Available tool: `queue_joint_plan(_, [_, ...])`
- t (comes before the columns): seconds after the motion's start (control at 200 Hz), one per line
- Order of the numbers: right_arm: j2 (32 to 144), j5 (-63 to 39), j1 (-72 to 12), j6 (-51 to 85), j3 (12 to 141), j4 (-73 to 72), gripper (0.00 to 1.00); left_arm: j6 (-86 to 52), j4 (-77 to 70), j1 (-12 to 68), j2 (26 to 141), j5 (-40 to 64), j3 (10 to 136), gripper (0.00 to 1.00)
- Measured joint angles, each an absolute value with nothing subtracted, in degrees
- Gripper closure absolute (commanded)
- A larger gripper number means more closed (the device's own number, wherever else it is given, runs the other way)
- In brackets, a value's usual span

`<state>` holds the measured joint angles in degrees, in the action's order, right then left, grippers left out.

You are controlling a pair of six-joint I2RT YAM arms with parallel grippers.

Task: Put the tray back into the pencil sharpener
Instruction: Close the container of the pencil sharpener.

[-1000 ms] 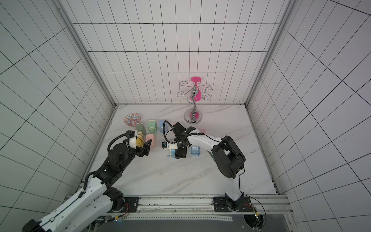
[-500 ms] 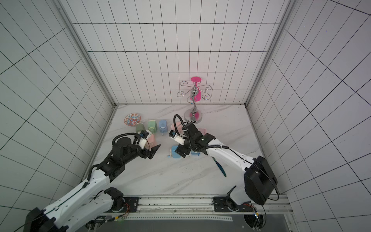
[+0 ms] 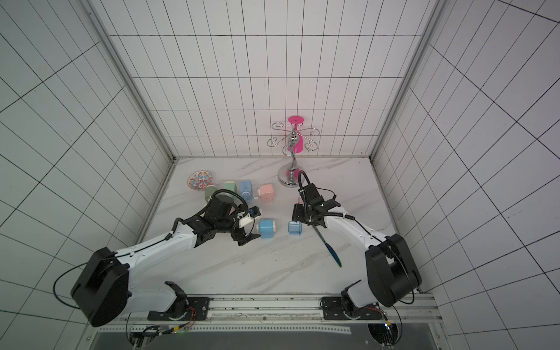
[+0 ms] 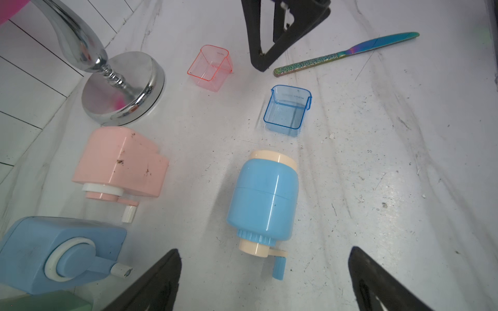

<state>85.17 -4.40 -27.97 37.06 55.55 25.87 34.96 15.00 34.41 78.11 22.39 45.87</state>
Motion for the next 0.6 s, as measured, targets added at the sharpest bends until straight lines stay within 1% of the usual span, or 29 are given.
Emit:
queue_joint_plan(0.13, [87.2, -6.2, -27.2, 38.7, 55.5, 26.7, 0.44, 37.6, 16.4, 34.6, 81.7, 22.5, 49.0, 0.02])
queue_joint_plan(0.345, [89.5, -7.4, -26.1, 37.5, 55.5, 26.8, 0.52, 40.3, 18.0, 35.2, 88.1, 22.2, 53.8, 0.03])
queue_joint_plan(0.445, [91.0, -8.0, -25.9, 36.2, 55.5, 26.8, 0.58, 41.5, 18.5, 35.5, 89.6, 22.0, 54.8, 0.05])
queue_joint_plan(0.6, [91.4, -8.1, -25.9, 35.1, 55.5, 26.9, 0.63, 43.8, 20.0, 36.0, 90.4, 22.0, 55.3, 0.10])
